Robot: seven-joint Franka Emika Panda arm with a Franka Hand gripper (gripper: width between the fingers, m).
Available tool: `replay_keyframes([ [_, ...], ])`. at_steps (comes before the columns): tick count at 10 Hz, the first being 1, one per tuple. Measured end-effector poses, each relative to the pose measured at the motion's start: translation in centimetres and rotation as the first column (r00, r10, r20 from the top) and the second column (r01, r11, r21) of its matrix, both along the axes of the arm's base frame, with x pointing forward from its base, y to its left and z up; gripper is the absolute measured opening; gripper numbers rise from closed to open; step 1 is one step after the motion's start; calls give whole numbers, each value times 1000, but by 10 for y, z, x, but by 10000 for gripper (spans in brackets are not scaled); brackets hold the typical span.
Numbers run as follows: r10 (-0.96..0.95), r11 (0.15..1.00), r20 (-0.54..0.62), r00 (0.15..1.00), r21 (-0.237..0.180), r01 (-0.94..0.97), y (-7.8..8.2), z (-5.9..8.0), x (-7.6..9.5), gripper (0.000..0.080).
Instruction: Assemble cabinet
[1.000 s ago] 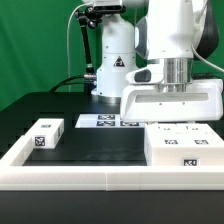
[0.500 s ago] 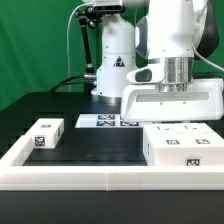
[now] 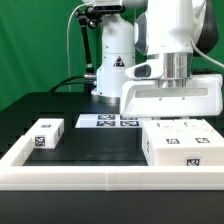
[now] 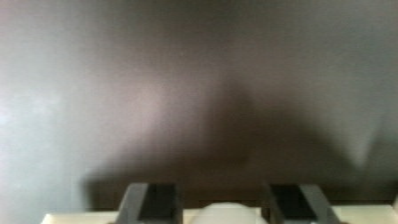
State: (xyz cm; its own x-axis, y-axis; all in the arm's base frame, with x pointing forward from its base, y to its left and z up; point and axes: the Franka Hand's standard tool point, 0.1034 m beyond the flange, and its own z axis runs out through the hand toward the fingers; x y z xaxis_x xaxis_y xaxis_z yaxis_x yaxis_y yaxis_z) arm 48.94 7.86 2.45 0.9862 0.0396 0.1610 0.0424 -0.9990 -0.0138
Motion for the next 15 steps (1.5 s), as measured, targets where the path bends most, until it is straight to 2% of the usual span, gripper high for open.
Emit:
replay_keyframes([
  [4, -5, 1000, -49, 999, 13, 6, 5, 36, 7, 215],
  [8, 5, 1000, -54, 999, 5, -5, -2, 23, 3, 215],
  [9, 7, 1000, -74, 997, 8, -6, 0, 32, 4, 215],
  [12, 4, 1000, -116, 993, 20, -2, 3, 68, 14, 215],
  [13, 4, 1000, -120, 993, 22, -1, 5, 74, 18, 215],
  [15, 3, 1000, -119, 993, 21, -1, 4, 71, 17, 215],
])
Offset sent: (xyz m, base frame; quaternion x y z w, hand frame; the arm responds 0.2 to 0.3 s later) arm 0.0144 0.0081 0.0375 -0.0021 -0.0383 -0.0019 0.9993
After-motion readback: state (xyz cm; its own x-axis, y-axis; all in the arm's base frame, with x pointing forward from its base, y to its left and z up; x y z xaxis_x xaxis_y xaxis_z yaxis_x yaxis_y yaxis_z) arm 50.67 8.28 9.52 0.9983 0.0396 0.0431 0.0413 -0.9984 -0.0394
